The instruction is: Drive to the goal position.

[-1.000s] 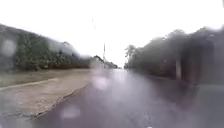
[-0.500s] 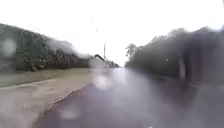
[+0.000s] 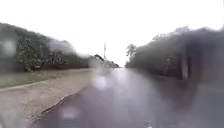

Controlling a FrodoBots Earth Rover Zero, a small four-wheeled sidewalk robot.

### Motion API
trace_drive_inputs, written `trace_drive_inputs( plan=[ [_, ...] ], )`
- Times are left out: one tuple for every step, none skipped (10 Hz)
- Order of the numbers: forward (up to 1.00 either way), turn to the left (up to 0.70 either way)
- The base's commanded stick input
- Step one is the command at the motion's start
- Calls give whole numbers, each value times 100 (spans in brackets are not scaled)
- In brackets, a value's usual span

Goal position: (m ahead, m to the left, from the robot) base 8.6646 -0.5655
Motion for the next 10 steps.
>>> trace_drive_inputs(
  plan=[
    [70, -35],
    [70, -35],
    [70, -35],
    [70, -35],
    [70, -19],
    [70, 0],
    [70, 0],
    [70, 0],
    [70, 0],
    [70, 0]
  ],
)
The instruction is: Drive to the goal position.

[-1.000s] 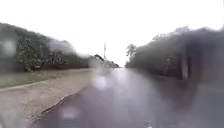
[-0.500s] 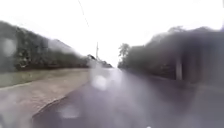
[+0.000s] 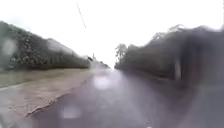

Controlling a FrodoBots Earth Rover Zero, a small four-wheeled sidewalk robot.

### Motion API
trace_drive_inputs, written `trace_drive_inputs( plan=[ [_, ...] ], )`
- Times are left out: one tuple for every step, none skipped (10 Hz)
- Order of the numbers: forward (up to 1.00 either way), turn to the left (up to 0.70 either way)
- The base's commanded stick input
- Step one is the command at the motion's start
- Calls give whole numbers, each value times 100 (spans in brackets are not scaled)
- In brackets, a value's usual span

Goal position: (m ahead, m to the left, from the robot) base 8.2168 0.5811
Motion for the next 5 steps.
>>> trace_drive_inputs(
  plan=[
    [70, 0],
    [70, 0],
    [70, 0],
    [70, 0],
    [70, 0]
  ],
)
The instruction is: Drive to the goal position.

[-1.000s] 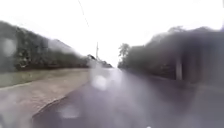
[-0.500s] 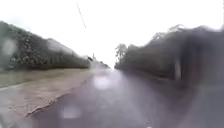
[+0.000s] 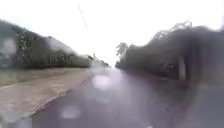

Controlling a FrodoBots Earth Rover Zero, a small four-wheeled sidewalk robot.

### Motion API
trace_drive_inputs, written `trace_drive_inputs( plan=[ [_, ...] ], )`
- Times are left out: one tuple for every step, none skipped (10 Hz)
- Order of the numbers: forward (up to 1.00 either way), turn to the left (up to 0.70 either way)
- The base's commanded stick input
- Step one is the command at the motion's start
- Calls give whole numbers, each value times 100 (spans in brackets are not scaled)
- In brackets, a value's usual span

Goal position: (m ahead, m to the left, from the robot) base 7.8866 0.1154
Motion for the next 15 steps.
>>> trace_drive_inputs(
  plan=[
    [70, 0],
    [70, 0],
    [70, 0],
    [70, 0],
    [70, 0],
    [70, 0],
    [70, 0],
    [70, 0],
    [70, 0],
    [70, 0],
    [70, 0],
    [70, 0],
    [70, 0],
    [70, 0],
    [70, 0]
  ],
)
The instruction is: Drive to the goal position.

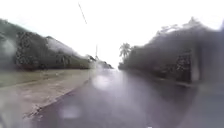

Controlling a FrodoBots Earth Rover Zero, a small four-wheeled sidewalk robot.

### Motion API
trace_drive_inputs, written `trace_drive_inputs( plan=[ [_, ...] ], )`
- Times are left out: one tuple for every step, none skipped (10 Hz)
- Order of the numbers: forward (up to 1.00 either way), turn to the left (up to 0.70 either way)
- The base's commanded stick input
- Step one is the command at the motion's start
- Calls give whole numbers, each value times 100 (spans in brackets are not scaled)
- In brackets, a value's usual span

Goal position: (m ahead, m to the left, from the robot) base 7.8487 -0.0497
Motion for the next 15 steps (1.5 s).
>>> trace_drive_inputs(
  plan=[
    [70, 0],
    [70, 0],
    [70, 0],
    [70, 0],
    [70, 0],
    [70, 0],
    [70, 0],
    [70, 0],
    [70, 0],
    [70, 0],
    [70, 0],
    [70, 0],
    [70, 0],
    [70, 0],
    [70, 0]
  ],
)
